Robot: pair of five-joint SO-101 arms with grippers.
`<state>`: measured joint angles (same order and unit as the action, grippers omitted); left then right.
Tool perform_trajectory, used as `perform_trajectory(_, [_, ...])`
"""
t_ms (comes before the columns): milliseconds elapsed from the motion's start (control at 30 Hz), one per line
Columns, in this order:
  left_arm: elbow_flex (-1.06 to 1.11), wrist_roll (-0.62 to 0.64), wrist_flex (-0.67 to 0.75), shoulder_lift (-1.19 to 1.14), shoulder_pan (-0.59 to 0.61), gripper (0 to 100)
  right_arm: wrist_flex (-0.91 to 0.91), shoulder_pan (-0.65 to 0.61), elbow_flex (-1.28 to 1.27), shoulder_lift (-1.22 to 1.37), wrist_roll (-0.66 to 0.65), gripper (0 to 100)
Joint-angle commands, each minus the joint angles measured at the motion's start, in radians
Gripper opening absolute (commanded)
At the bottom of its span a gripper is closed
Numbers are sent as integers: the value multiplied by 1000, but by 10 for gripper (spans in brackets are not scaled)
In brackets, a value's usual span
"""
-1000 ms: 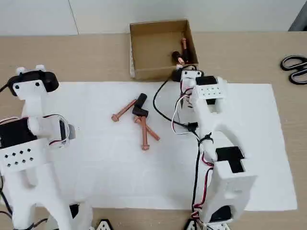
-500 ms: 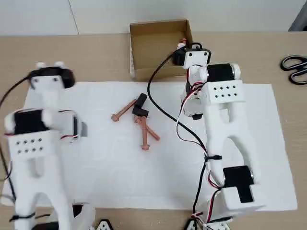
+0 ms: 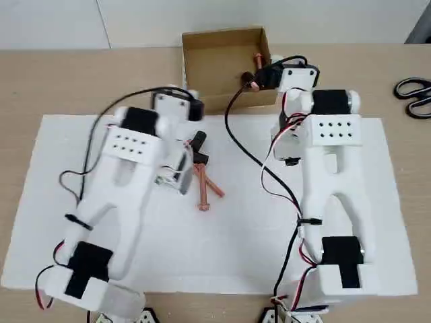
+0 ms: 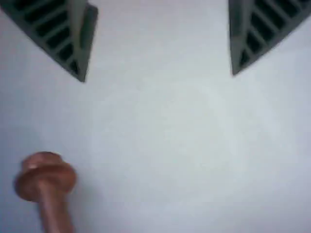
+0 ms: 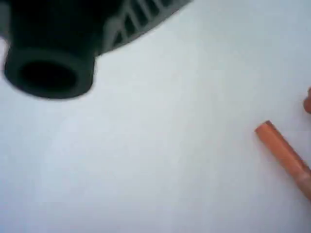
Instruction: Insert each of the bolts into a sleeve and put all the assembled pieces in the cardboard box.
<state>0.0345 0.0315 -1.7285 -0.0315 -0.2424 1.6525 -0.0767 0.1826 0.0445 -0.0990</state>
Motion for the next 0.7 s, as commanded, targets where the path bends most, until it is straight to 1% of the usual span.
perform_trajectory(0, [-38, 9, 34, 0, -84, 181, 8, 30, 49, -61, -3, 4])
perform_trajectory(67, [-38, 34, 101, 0, -91, 181, 8, 36, 49, -61, -6, 5])
perform_trajectory(100, [-38, 69, 126, 0, -91, 181, 8, 39, 49, -59, -6, 5])
perform_trajectory(233, [-42, 316, 184, -26, -94, 183, 8, 41, 49, -56, -6, 6])
perform_trajectory(267, [-42, 345, 206, -44, -91, 183, 8, 41, 49, -54, -6, 6])
perform_trajectory(400, [-41, 356, 253, -161, -91, 182, 1, 41, 49, -54, -6, 6])
perform_trajectory(533, [-42, 356, 252, -244, -94, 182, 1, 41, 49, -54, -6, 6])
perform_trajectory(667, [-42, 356, 247, -265, -89, 181, -1, 41, 49, -54, -6, 6])
